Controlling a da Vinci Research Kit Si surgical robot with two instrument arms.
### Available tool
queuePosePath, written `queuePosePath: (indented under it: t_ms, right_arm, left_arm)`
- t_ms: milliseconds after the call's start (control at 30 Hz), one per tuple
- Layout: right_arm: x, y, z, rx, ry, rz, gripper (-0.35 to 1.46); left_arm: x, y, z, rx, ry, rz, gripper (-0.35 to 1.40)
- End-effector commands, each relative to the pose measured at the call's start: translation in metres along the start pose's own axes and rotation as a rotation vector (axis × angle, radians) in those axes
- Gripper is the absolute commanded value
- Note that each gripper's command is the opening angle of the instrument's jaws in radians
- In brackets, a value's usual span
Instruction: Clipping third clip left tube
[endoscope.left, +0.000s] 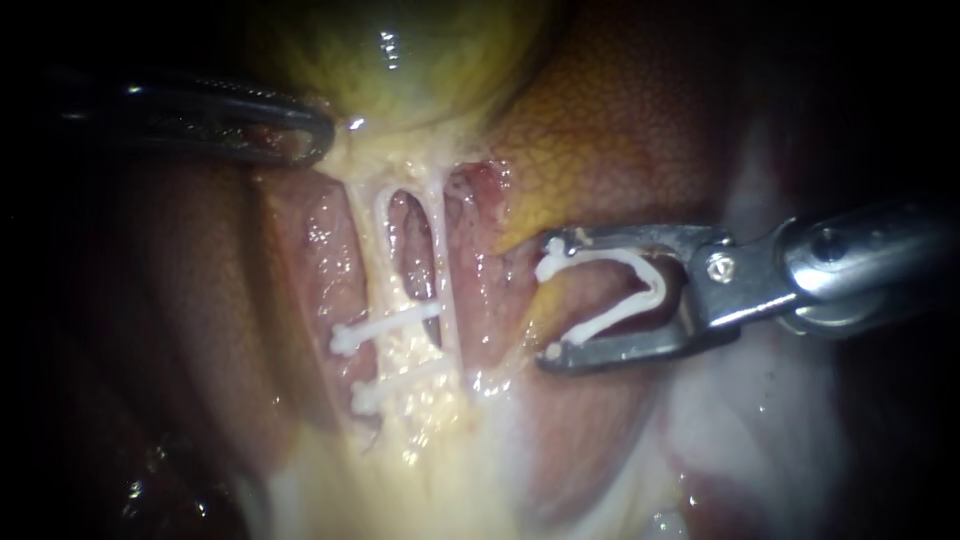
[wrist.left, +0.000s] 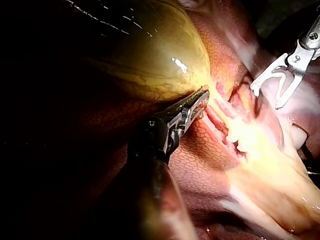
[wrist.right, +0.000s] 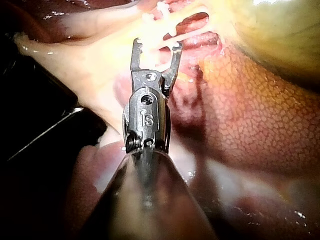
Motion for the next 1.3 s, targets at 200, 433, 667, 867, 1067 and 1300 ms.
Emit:
queuePosePath:
  t_ms: [200, 433, 667, 867, 1067, 1300]
  right_arm:
    - [0.0004, 0.0008, 0.002, 0.032, 0.018, 0.048, 0.5]
    - [-0.0003, 0.002, 0.0044, 0.074, 0.034, 0.081, 0.5]
    - [-0.0018, 0.0029, 0.0066, 0.089, 0.032, 0.079, 0.49]
    - [-0.0031, 0.0042, 0.0072, 0.083, 0.03, 0.078, 0.49]
    - [-0.0043, 0.0057, 0.0075, 0.08, 0.029, 0.085, 0.49]
    - [-0.0057, 0.0072, 0.0077, 0.079, 0.028, 0.102, 0.49]
  left_arm:
    - [-0.0001, -0.0003, 0.0, 0.0, 0.0, -0.001, -0.35]
    - [-0.0002, -0.0008, 0.0, 0.005, 0.001, -0.002, -0.35]
    - [-0.0004, -0.0014, 0.0, 0.011, 0.002, 0.002, -0.35]
    - [-0.0005, -0.0017, 0.0001, 0.012, 0.002, 0.001, -0.35]
    - [-0.0004, -0.0018, 0.0002, 0.014, 0.002, 0.001, -0.35]
    - [-0.0003, -0.0019, 0.0003, 0.016, 0.002, 0.002, -0.35]
